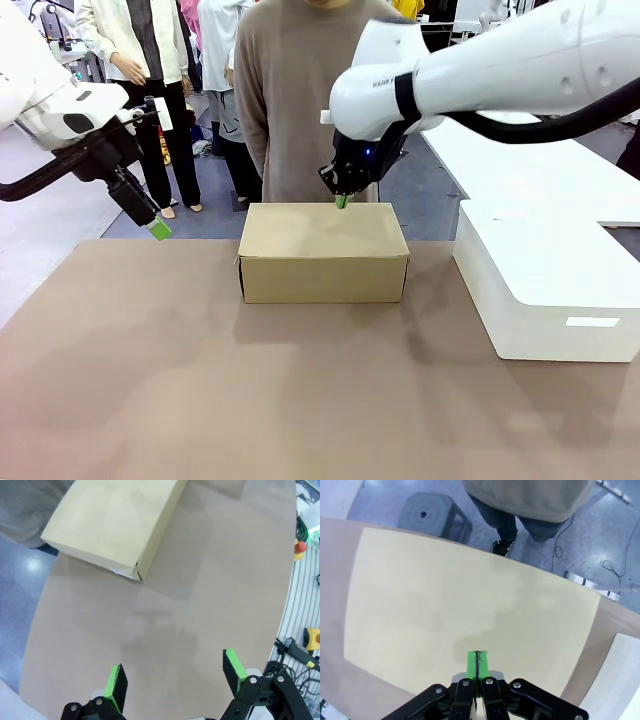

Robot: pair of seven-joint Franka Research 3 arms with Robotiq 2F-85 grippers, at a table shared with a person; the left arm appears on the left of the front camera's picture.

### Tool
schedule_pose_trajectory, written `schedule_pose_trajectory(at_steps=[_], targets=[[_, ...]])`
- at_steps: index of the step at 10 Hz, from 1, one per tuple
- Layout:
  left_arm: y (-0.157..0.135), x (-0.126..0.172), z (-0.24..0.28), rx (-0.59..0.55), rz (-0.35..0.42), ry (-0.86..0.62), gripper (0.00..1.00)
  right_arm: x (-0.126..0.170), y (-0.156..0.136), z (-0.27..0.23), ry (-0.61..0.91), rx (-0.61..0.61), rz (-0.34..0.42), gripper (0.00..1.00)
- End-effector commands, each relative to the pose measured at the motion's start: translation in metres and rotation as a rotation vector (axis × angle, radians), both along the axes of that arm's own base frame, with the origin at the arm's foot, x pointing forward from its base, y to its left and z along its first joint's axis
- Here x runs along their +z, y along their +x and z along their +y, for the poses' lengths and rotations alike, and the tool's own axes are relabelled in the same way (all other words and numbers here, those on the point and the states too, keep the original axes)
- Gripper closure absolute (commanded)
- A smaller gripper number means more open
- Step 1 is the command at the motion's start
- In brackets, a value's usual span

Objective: Pack the shoes into the box.
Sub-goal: Press down on the lid of the Shoes Box.

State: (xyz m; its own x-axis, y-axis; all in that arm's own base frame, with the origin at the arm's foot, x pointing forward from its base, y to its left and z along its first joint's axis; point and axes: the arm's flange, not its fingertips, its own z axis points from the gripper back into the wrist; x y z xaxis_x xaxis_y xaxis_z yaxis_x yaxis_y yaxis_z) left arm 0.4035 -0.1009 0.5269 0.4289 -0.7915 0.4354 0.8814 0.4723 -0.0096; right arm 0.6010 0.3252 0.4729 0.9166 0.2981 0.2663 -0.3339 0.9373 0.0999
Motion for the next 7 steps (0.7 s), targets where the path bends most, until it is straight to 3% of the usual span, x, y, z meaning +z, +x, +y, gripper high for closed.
schedule_pose_trajectory(at_steps=[1, 3, 7], targets=[[-0.001, -0.001, 0.002, 0.004, -0.007, 0.01, 0.0, 0.007, -0.022, -0.012, 0.002, 0.048, 0.005, 1.0], [-0.001, -0.001, 0.002, 0.004, -0.007, 0.01, 0.0, 0.018, -0.045, -0.021, 0.007, 0.103, 0.006, 1.0], [-0.001, -0.001, 0.002, 0.004, -0.007, 0.01, 0.0, 0.059, -0.137, -0.082, -0.056, 0.308, -0.002, 1.0]])
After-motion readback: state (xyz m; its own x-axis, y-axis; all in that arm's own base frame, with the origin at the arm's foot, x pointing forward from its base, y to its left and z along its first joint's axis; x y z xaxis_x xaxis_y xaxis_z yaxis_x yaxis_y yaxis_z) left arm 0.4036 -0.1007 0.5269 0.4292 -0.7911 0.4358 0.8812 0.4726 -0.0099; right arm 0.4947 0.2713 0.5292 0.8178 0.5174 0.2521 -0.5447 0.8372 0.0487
